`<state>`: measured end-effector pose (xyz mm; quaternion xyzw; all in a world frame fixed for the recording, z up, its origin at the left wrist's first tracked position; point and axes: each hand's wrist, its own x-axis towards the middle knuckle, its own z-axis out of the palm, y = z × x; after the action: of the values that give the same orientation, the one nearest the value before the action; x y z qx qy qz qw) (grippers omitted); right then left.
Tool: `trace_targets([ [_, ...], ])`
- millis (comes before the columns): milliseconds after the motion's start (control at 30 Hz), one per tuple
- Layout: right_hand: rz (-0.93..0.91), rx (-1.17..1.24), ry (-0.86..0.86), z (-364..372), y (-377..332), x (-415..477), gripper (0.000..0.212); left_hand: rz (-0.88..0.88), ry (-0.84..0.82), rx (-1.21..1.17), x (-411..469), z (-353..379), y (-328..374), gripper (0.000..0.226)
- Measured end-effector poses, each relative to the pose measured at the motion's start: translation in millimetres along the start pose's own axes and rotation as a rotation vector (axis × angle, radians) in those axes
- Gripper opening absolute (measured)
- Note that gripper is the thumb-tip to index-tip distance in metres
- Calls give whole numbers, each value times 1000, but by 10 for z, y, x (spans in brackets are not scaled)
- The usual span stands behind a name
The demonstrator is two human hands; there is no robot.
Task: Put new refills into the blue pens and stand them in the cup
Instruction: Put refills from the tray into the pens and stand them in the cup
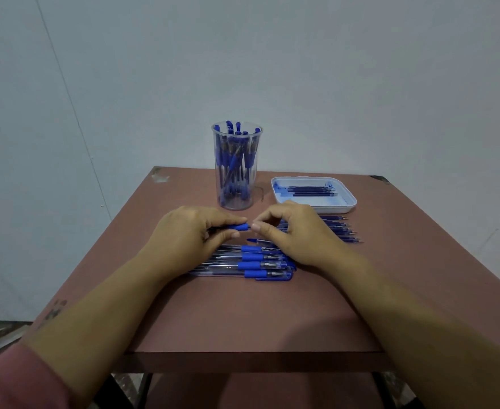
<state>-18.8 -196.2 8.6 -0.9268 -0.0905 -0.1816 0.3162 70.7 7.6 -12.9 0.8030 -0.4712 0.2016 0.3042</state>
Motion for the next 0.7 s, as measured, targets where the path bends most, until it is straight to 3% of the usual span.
trace_targets([
  [167,23,68,21,18,36,-11,18,39,28,49,7,-13,3,34],
  [400,-14,-16,25,14,27,1,11,45,39,38,15,-9,-16,36],
  [500,-9,12,46,6,43,-16,24,40,32,14,12,-12,-24,37],
  [700,-2,-20,30,28,33,9,29,31,29,18,15,-9,-19,38],
])
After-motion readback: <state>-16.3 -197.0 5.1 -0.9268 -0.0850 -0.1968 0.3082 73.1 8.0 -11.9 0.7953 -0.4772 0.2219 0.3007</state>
